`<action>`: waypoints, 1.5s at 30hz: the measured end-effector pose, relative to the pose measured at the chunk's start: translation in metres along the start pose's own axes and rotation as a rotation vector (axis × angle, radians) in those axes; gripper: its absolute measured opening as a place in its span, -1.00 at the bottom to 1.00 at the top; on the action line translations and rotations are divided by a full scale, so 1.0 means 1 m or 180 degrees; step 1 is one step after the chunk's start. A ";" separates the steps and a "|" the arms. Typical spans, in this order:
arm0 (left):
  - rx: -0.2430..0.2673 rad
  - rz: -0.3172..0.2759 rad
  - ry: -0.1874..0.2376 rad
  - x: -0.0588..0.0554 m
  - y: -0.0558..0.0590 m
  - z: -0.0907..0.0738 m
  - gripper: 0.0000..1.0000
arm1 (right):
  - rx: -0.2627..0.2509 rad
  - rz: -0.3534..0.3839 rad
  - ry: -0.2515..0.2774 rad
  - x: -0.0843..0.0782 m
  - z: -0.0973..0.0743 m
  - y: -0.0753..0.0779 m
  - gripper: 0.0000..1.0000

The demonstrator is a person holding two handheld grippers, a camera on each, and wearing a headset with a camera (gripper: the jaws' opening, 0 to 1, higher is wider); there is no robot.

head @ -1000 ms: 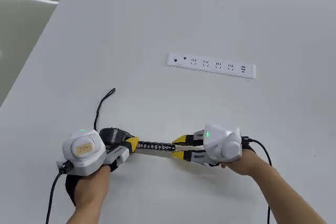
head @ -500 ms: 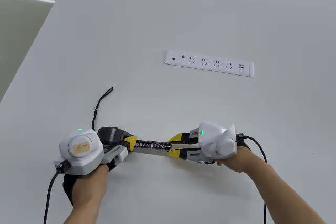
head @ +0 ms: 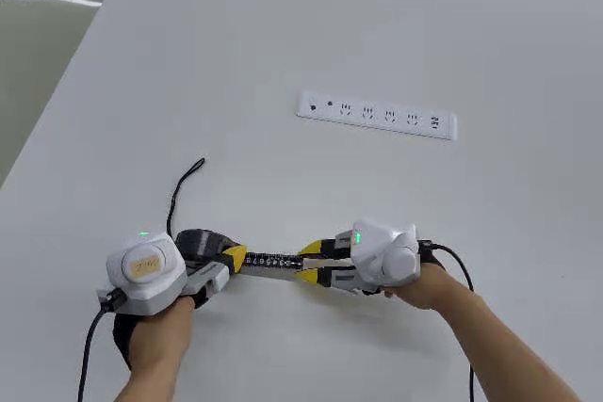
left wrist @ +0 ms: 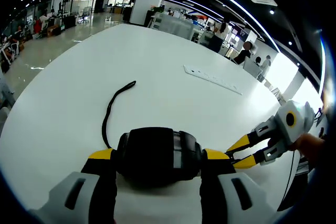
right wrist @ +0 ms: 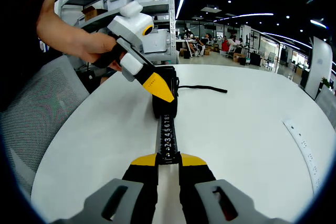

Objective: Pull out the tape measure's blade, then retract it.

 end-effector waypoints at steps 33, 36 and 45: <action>-0.0043 0.0014 -0.0022 0.001 -0.002 0.000 0.20 | 0.0039 -0.0009 0.0030 0.011 0.015 0.000 -0.73; -0.0045 0.0016 -0.0025 0.000 -0.002 0.000 0.20 | 0.0044 -0.0004 0.0035 0.011 0.017 0.000 -0.73; -0.0050 0.0012 -0.0024 0.000 -0.002 0.000 0.20 | 0.0054 0.0002 0.0042 0.015 0.020 0.000 -0.73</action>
Point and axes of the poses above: the centre of the closed fingertips' face, and the gripper's own axes: z roughly forward along the fingers, y roughly to its right, x roughly out of its top, the point moved 5 cm from there along -z, roughly backward along the fingers, and after that the axes turned 12 degrees about -y, right-handed, at the moved point
